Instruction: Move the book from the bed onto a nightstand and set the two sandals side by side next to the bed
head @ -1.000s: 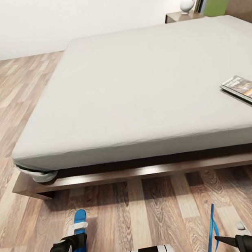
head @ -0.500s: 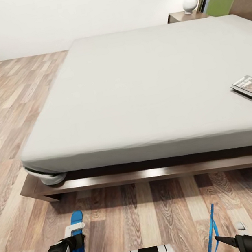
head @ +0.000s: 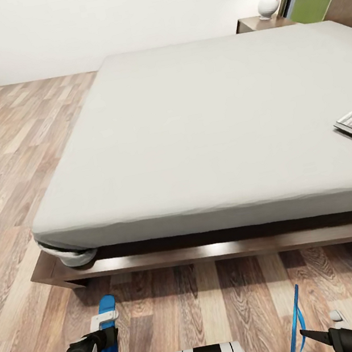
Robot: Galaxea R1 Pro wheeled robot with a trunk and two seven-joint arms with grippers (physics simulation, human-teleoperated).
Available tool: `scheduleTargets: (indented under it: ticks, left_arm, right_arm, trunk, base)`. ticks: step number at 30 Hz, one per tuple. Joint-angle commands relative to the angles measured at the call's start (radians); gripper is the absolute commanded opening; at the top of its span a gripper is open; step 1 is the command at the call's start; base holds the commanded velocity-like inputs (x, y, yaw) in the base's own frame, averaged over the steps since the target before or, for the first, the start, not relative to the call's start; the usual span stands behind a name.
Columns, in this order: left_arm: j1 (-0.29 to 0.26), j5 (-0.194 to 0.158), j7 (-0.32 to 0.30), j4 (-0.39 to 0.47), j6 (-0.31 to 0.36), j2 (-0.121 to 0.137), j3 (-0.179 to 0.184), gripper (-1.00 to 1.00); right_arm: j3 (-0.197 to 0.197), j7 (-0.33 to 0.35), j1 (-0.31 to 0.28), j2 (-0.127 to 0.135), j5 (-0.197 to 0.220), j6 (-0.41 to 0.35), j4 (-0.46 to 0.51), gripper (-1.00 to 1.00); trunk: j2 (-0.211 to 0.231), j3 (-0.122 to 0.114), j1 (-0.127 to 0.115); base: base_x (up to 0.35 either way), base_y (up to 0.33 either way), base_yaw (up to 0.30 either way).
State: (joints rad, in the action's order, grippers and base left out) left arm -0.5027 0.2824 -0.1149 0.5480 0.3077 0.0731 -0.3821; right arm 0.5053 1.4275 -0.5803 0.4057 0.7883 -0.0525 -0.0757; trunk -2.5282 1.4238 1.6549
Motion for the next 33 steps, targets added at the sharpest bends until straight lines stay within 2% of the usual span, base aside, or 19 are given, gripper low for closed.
scheduleTargets:
  ticks: [1, 8, 33]
  left_arm:
    - [0.000, 0.011, -0.009, 0.002, 0.005, -0.001, -0.007, -1.00]
    - [0.000, 0.011, -0.009, 0.002, 0.005, -0.001, -0.007, -1.00]
    - [0.000, 0.011, -0.008, 0.002, 0.007, -0.001, -0.006, -1.00]
  right_arm:
    - [0.009, 0.007, -0.001, 0.000, 0.009, -0.007, -0.003, -1.00]
    - [0.009, 0.007, -0.001, 0.000, 0.009, -0.007, -0.003, -1.00]
    - [0.009, 0.011, -0.001, -0.001, 0.009, -0.007, -0.003, -1.00]
  trunk:
    - [0.000, 0.001, 0.000]
    - [0.000, 0.001, 0.000]
    - [-0.006, 0.097, 0.011]
  base:
    - [0.030, 0.000, 0.000]
    - [0.006, 0.000, 0.000]
    - [0.000, 0.000, 0.000]
